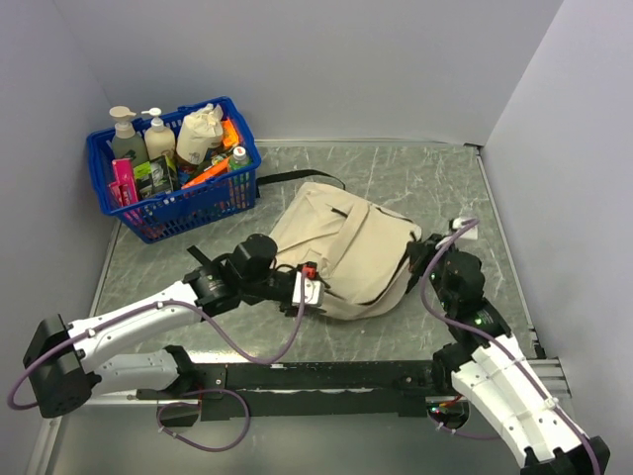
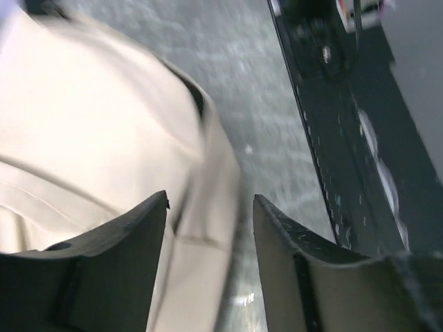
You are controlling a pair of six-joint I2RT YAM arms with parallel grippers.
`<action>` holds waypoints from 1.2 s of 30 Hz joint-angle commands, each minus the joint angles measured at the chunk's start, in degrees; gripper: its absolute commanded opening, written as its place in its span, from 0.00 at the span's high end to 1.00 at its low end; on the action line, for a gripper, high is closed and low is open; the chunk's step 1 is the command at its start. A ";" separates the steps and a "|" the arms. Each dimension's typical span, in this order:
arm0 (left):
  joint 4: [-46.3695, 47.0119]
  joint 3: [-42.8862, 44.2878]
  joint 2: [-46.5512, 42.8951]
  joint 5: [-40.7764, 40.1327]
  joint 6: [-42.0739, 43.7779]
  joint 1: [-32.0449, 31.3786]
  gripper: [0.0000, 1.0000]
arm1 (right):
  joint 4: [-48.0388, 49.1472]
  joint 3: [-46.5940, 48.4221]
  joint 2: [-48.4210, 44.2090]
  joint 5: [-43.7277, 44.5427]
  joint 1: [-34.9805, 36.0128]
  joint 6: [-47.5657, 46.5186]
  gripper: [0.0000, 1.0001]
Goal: Pack the student bag
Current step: Zip the student bag at the center of the board.
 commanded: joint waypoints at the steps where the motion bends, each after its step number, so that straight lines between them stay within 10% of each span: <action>1: 15.11 1.50 2.90 -5.04 -9.87 -4.86 0.40 | -3.98 -3.48 -4.93 -14.61 3.67 6.65 1.00; 14: 32.01 3.79 15.57 -36.13 -22.18 -14.55 0.46 | -11.53 -0.16 -7.76 -15.17 15.54 9.92 1.00; 36: 27.53 0.72 16.98 -32.46 -22.89 -16.05 0.55 | -8.63 -0.94 -6.44 -19.22 16.25 11.24 1.00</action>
